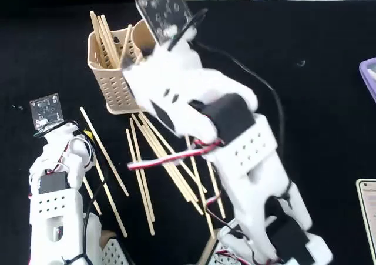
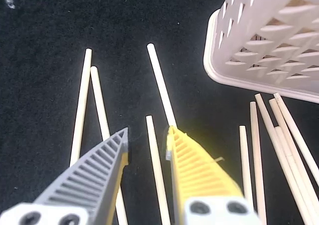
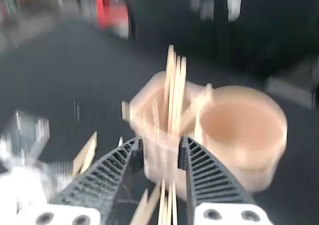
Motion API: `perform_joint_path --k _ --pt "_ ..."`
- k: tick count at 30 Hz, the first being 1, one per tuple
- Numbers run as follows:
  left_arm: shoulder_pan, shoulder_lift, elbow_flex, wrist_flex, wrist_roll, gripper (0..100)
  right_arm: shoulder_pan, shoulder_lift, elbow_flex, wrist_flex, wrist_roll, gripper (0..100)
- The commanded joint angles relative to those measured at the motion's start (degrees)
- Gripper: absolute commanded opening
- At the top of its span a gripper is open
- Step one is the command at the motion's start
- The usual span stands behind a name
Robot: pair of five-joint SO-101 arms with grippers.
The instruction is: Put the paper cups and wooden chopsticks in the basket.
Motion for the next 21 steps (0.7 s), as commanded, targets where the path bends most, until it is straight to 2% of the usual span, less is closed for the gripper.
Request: perform_joint_path --k 1,3,7,14,18,21 --pt "0.57 -0.88 -0.48 -1.14 0.0 13 -0.53 -3.82 10.33 15.12 -0.18 12.4" --pt "0.57 -0.88 -0.48 -1.14 0.0 13 -0.44 -4.0 19.65 13.98 -0.18 12.4" --pt "0.48 -0.88 -0.48 -1.14 0.0 13 2.37 -4.35 36.79 4.66 0.26 12.4" --pt "0.48 -0.88 -0.48 -1.14 0.0 13 14.15 -4.0 57.45 -13.89 10.46 13.1" --pt "0.48 -0.88 -0.48 -1.14 0.0 13 14.77 -3.91 67.21 -21.8 12.84 21.2" --pt "0.48 -0.88 -0.48 -1.14 0.0 13 15.3 -4.26 71.43 -26.73 14.51 22.2"
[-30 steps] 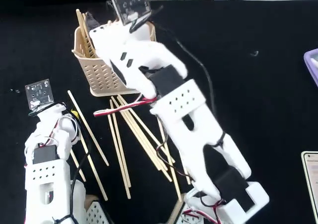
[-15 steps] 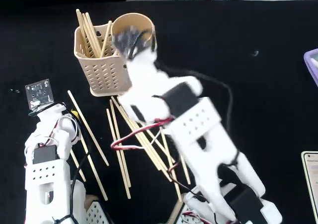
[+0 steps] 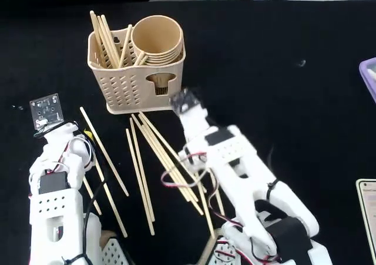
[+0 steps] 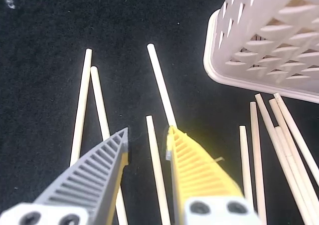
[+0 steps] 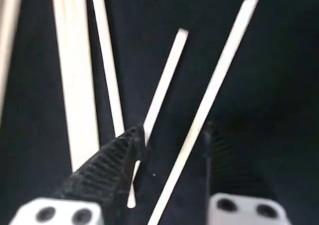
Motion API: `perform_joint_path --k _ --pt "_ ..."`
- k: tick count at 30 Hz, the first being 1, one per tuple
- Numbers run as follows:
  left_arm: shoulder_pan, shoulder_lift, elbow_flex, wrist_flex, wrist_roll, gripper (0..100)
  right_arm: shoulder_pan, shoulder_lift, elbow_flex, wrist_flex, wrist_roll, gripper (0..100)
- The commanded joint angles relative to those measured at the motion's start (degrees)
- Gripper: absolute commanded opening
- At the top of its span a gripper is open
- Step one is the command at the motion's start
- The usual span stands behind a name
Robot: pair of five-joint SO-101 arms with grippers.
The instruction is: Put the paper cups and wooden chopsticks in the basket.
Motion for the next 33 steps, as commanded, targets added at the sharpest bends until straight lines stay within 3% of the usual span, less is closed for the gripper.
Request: perform_joint_path --k 1,10,17,22,27,33 --pt "0.48 -0.88 -0.48 -1.14 0.0 13 2.2 -2.33 4.53 -7.56 3.08 21.7" --pt "0.48 -0.88 -0.48 -1.14 0.0 13 2.73 -1.89 8.48 -15.91 3.43 21.5" --pt "0.31 -0.88 -0.48 -1.14 0.0 13 2.73 -1.89 9.45 -15.65 6.42 20.5" --pt "0.31 -0.88 -0.48 -1.14 0.0 13 2.73 -1.89 9.19 -14.42 6.42 0.8" --pt "0.13 -0.88 -0.48 -1.14 0.0 13 2.73 -1.89 9.27 -14.15 6.51 7.6" --pt "0.04 -0.88 -0.48 -1.14 0.0 13 2.73 -1.89 9.19 -12.66 6.51 7.8"
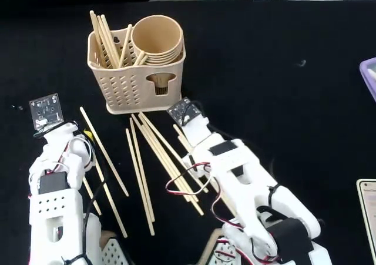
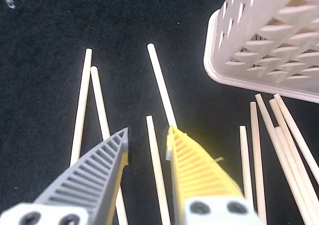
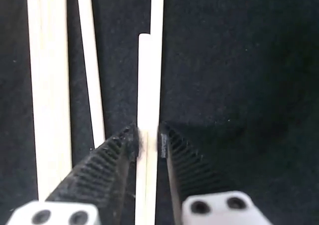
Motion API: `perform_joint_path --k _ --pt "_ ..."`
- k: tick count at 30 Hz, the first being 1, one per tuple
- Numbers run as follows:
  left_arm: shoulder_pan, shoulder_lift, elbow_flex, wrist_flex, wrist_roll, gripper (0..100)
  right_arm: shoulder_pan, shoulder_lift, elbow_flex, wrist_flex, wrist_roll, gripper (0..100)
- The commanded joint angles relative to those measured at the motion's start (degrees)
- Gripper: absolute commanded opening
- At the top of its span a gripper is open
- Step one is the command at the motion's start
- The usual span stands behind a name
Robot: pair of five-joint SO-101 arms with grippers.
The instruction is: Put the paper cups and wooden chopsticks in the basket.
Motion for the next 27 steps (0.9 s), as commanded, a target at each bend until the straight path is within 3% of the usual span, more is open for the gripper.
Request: perform_joint_path --k 1,6,17,21,27 --pt "0.04 -0.88 -0.48 -1.14 0.0 13 0.97 -1.89 -0.75 2.81 0.79 7.8" --pt "0.04 -0.88 -0.48 -1.14 0.0 13 0.97 -1.8 -0.84 6.15 5.8 7.8" --pt "0.04 -0.88 -0.48 -1.14 0.0 13 3.6 1.27 -3.91 7.74 6.15 1.1" --pt "0.04 -0.88 -0.48 -1.14 0.0 13 10.55 -8.92 -7.34 13.27 6.33 1.1" --pt "0.13 -0.88 -0.48 -1.14 0.0 13 11.08 -26.15 -11.65 24.62 8.97 1.1"
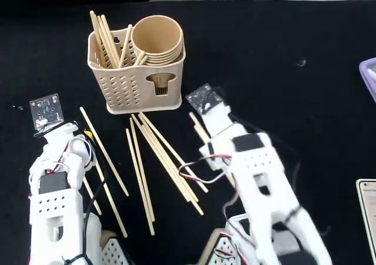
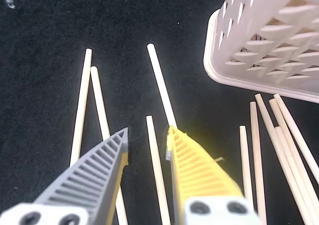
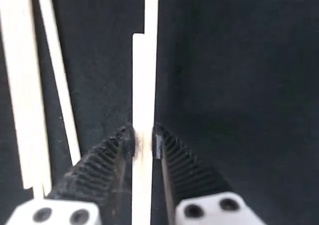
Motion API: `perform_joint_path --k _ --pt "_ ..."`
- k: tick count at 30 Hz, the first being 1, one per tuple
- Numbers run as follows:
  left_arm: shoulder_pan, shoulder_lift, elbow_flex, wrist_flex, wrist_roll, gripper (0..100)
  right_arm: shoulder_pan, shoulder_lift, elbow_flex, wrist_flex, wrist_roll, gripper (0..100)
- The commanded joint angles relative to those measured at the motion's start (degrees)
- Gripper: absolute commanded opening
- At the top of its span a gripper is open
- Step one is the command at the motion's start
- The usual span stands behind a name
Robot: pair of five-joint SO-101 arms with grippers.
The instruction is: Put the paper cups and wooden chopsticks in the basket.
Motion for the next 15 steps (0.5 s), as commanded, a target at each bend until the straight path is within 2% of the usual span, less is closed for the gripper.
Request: perform_joint_path --k 1,5,10,15 --pt "0.13 -0.88 -0.48 -1.14 0.0 13 2.29 -13.32 -6.46 7.3 3.34 1.1" --pt "0.04 -0.88 -0.48 -1.14 0.0 13 2.64 -19.12 -14.37 12.92 2.55 1.1" --pt "0.04 -0.88 -0.48 -1.14 0.0 13 -4.4 -21.85 -29.93 15.3 -6.42 1.1" --pt "0.04 -0.88 -0.48 -1.14 0.0 13 -13.01 -21.85 -35.47 1.05 -13.27 1.1"
